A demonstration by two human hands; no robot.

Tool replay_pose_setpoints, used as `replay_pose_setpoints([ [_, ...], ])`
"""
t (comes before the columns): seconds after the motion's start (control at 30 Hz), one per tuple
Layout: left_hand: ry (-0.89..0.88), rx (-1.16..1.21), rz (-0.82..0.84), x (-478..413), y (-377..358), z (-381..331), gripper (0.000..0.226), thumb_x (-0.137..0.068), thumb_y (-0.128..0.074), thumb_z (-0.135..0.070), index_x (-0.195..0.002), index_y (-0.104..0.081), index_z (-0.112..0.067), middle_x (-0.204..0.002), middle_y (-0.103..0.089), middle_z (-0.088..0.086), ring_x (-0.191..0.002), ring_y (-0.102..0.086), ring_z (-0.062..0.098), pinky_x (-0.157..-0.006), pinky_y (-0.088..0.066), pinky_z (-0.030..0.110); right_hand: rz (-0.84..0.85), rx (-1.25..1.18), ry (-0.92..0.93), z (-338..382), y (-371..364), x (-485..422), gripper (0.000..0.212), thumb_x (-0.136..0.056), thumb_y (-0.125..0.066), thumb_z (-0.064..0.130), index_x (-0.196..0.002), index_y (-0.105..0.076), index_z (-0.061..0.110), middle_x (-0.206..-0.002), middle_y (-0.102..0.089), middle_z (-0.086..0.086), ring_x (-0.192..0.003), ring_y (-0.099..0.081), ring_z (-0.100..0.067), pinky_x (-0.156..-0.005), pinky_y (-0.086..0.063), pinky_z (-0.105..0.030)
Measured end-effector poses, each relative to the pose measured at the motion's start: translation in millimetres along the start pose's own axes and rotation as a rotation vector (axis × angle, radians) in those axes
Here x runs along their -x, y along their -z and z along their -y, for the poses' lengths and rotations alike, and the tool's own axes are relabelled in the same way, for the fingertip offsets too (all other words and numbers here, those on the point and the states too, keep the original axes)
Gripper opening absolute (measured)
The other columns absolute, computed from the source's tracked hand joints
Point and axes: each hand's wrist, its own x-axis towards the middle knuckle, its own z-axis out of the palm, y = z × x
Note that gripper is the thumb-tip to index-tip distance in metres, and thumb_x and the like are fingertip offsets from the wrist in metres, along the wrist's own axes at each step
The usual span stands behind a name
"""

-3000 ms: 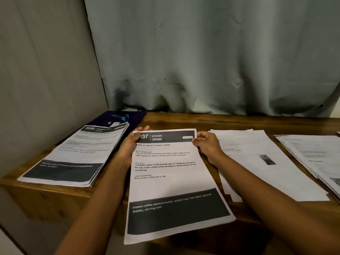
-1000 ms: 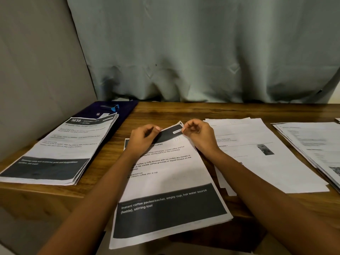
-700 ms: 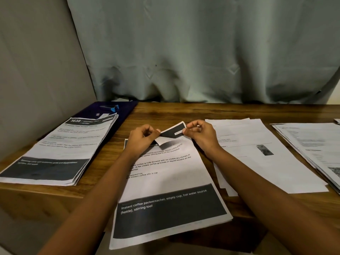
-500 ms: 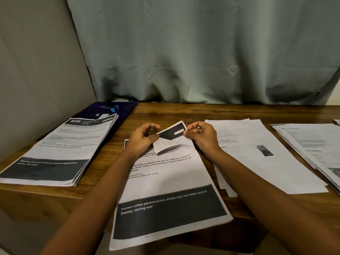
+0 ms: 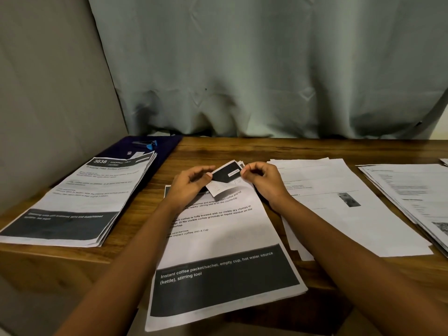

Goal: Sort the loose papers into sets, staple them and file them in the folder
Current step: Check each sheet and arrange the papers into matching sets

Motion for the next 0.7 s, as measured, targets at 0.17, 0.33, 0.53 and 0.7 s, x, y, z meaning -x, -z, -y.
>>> replay_pose_setpoints([
  [0.17, 0.010, -0.003, 0.012, -0.4, 1.2, 0.9, 0.019, -0.092, -0.059, -0.031, -0.108, -0.071, -0.027, -0.107, -0.072, -0.004, -0.100, -0.067, 0.017, -0.086, -0.054, 0.033, 0.110, -0.172, -0.159, 8.4, 0.5, 3.5, 0.018, -0.094, -0.057, 0.018, -0.082, -0.070, 0.013, -0.090, -0.071, -0.011, -0.077, -0.065, -0.017, -0.070, -0.050, -0.024],
  [0.33, -0.007, -0.020, -0.044, 2.1, -1.4, -5.4, 0.021, -0.094, -0.056, -0.032, -0.092, -0.070, -0.015, -0.092, -0.071, -0.003, -0.086, -0.064, 0.007, -0.077, -0.046, 0.020, 0.090, -0.166, -0.122, 8.5, 0.6, 4.1, 0.012, -0.090, -0.063, 0.012, -0.081, -0.071, 0.010, -0.083, -0.071, -0.004, -0.076, -0.064, -0.012, -0.076, -0.050, -0.024],
  [0.53, -0.006, -0.030, -0.051, 3.5, -1.1, -5.4, 0.027, -0.093, -0.056, -0.037, -0.081, -0.064, -0.015, -0.075, -0.066, -0.010, -0.071, -0.060, 0.002, -0.066, -0.044, 0.015, 0.078, -0.084, -0.098, 5.2, 2.5, 2.0, 0.020, -0.080, -0.073, 0.005, -0.097, -0.068, 0.012, -0.099, -0.069, 0.000, -0.095, -0.064, -0.012, -0.080, -0.053, -0.023],
  [0.7, 0.015, 0.035, -0.007, 0.9, 0.6, -4.9, 0.012, -0.088, -0.060, -0.002, -0.083, -0.059, -0.013, -0.086, -0.061, 0.010, -0.079, -0.057, 0.014, -0.071, -0.046, 0.022, -0.049, 0.013, -0.065, -3.2, 3.7, -1.9, 0.028, -0.075, -0.078, 0.003, -0.092, -0.062, 0.019, -0.087, -0.070, -0.008, -0.088, -0.067, -0.022, -0.080, -0.055, -0.030],
])
